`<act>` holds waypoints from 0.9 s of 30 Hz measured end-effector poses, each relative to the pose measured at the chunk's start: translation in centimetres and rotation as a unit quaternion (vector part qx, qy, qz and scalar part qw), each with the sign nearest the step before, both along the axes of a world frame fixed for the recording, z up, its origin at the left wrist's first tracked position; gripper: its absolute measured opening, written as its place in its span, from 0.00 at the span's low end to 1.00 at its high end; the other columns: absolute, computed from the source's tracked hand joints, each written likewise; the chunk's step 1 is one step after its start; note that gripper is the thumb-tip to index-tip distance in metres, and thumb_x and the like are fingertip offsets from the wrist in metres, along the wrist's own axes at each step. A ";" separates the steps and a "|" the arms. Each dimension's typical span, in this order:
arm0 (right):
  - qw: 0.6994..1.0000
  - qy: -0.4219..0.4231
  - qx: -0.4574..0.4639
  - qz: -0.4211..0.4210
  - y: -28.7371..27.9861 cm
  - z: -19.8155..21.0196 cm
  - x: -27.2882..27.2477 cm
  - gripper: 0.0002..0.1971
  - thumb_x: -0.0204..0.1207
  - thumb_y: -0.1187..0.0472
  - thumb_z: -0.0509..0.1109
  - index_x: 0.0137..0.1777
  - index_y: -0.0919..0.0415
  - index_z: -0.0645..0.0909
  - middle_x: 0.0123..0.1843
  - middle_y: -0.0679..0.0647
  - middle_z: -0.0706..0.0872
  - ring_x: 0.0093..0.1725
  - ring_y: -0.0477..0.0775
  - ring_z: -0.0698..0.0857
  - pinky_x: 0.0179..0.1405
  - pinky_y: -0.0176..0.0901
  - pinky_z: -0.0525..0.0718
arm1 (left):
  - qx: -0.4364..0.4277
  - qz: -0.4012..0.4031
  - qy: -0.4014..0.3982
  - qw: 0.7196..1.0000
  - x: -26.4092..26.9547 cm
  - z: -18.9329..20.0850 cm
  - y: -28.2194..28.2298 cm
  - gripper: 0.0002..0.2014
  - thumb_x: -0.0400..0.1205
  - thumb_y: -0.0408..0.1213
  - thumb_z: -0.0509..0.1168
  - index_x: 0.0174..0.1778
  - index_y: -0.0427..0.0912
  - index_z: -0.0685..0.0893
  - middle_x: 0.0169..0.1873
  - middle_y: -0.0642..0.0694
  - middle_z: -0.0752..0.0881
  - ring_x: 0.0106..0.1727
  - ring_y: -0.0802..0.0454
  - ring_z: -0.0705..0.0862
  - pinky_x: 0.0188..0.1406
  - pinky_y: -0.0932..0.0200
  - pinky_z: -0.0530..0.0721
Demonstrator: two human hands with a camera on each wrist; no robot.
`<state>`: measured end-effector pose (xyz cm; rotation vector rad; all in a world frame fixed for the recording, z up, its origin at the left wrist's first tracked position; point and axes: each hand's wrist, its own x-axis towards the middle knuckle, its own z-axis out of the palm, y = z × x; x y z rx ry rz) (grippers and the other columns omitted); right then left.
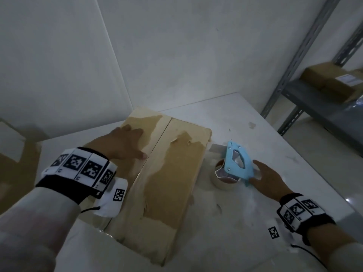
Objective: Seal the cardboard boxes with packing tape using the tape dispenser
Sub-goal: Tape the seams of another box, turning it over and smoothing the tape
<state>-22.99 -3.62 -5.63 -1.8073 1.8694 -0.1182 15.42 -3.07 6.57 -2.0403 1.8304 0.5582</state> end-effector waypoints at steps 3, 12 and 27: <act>0.995 0.080 0.024 0.054 0.3 -1.1 -1.1 0.38 0.69 0.56 0.72 0.76 0.60 0.59 0.72 0.62 0.72 0.68 0.62 0.73 0.67 0.51 0.70 | 0.016 0.015 0.019 1.000 0.1 0.1 -0.3 0.45 0.75 0.58 0.66 0.81 0.48 0.48 0.82 0.41 0.48 0.83 0.45 0.50 0.80 0.47 0.58; 0.998 0.054 0.030 0.030 0.4 -0.8 -1.8 0.22 0.75 0.63 0.66 0.67 0.64 0.66 0.63 0.62 0.72 0.61 0.65 0.77 0.59 0.54 0.72 | -0.003 0.044 -0.026 0.999 0.0 0.2 -0.7 0.43 0.77 0.59 0.61 0.81 0.46 0.47 0.81 0.34 0.43 0.82 0.38 0.38 0.81 0.43 0.44; 0.949 -0.278 -0.136 -0.057 -2.4 11.4 3.0 0.02 0.78 0.67 0.62 0.46 0.59 0.73 0.38 0.56 0.80 0.35 0.52 0.80 0.34 0.40 0.79 | 0.033 0.107 0.055 0.992 0.9 0.6 0.1 0.51 0.69 0.65 0.67 0.79 0.59 0.40 0.74 0.33 0.57 0.71 0.30 0.69 0.69 0.38 0.73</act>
